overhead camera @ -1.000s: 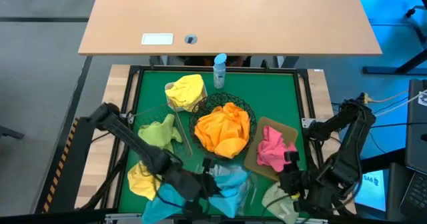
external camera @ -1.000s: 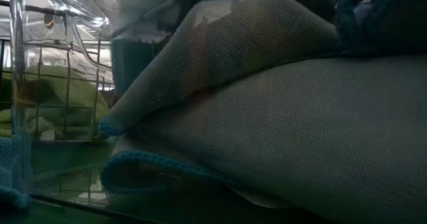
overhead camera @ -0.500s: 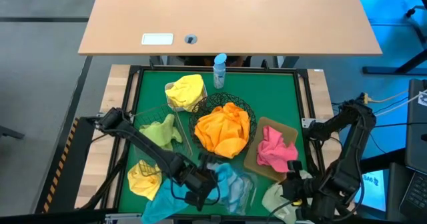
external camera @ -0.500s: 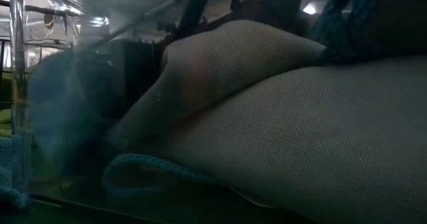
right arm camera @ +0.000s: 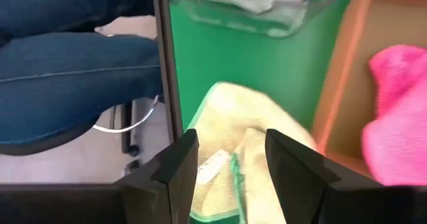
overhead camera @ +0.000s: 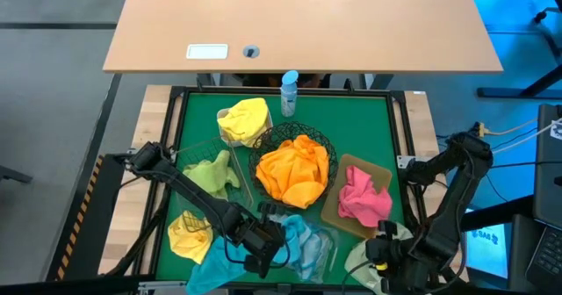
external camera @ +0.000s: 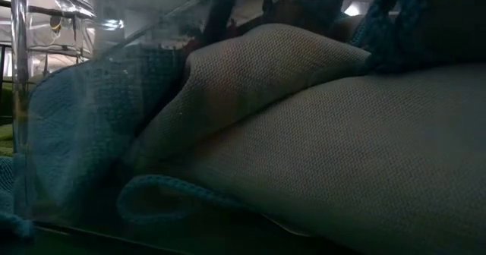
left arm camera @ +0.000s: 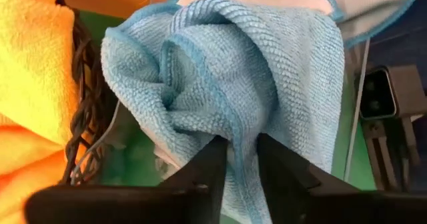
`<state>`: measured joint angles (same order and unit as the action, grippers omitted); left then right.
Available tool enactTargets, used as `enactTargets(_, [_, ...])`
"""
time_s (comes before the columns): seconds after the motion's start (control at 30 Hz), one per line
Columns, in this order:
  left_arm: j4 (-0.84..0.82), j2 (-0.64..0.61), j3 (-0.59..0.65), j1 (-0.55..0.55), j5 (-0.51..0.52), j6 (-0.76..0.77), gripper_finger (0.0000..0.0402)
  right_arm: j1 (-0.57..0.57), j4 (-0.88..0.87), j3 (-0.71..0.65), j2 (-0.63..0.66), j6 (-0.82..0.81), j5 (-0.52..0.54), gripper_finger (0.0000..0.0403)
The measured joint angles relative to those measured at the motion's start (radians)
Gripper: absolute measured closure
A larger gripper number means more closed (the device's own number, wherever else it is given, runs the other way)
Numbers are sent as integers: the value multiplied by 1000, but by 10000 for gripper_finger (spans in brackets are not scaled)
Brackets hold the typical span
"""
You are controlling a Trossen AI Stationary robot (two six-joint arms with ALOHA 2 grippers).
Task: Sort microfiber towel by color & place in baskets
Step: Put the blue towel into the transparent bin, then put the light green towel into the rectangular wire basket
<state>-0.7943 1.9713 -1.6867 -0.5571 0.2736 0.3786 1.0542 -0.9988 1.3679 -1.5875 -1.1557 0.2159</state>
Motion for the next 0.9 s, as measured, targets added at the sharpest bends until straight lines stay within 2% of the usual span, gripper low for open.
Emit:
enactTargets(0.23, [2, 0, 0, 1, 1, 58, 249, 0, 56, -124, 0, -46, -60, 228])
enactTargets(0.4, [3, 0, 0, 1, 1, 58, 219, -1, 60, -193, 0, -95, -123, 228])
enactTargets(0.9, [3, -2, 0, 1, -10, 60, 220, -1, 324, -422, 0, -147, -194, 228])
